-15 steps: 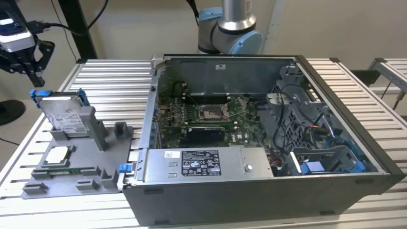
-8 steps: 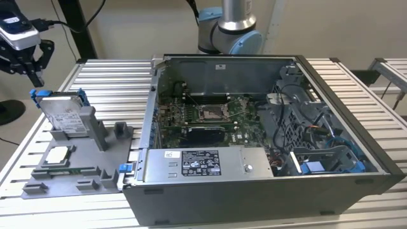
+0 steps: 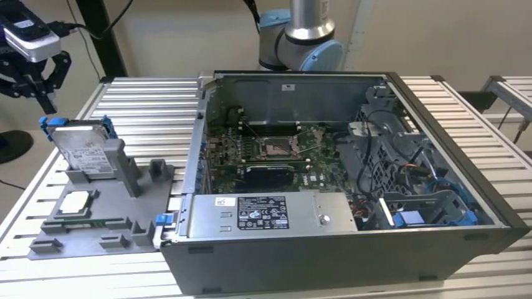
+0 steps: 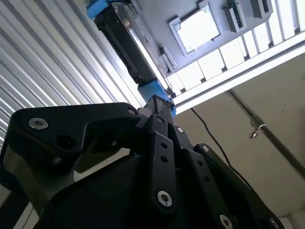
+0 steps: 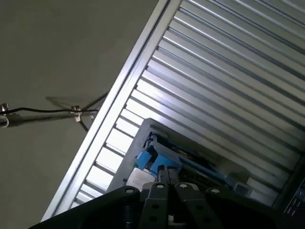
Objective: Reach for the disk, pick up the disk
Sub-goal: 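Pick up the disk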
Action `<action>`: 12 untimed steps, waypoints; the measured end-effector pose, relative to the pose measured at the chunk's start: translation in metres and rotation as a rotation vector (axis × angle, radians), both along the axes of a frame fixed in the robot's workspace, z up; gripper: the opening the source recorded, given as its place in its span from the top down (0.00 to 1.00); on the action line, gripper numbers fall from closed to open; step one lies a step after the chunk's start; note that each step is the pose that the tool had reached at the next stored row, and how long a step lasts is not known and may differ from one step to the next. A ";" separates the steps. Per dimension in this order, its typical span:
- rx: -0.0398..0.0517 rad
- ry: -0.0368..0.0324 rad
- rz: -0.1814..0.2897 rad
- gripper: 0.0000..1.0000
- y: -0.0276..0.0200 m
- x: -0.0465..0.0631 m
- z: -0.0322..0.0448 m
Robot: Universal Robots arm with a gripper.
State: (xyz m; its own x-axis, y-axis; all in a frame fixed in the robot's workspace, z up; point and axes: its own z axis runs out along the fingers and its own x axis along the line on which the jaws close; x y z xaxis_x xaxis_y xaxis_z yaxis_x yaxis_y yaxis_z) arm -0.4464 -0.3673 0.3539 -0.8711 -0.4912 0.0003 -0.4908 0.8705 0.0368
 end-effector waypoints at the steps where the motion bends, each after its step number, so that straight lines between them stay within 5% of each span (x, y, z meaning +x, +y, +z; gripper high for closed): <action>1: 0.0000 -0.0001 0.017 1.00 0.0000 0.000 0.0000; 12: 0.0000 0.0000 0.217 1.00 0.0000 0.000 0.0000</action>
